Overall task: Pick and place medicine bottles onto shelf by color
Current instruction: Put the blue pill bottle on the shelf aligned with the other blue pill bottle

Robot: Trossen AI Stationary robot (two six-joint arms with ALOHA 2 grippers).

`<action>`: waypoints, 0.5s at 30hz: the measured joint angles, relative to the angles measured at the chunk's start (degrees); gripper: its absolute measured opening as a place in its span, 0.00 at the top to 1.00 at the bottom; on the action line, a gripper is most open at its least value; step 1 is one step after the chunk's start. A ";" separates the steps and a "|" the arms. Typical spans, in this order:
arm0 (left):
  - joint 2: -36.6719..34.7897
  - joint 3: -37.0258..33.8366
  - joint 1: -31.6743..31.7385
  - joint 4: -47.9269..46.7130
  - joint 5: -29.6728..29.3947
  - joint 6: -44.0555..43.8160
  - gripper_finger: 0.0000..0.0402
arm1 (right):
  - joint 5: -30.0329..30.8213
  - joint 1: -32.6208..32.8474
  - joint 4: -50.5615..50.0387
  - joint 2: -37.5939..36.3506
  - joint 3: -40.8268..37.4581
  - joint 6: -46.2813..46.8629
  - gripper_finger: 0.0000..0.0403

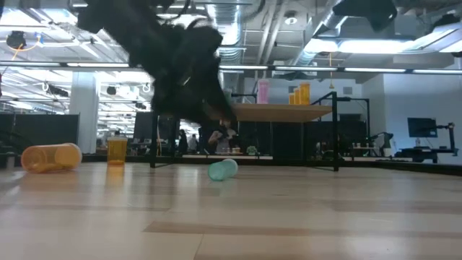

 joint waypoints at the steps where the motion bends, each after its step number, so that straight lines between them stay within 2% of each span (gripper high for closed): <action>1: 0.07 -0.31 0.00 -2.19 -0.78 -1.09 0.30 | 0.84 0.50 0.87 0.48 0.00 -0.26 0.42; 15: 4.22 -0.26 0.74 -4.42 -1.42 -9.62 0.30 | 1.51 -1.01 3.10 2.17 0.04 -2.32 0.42</action>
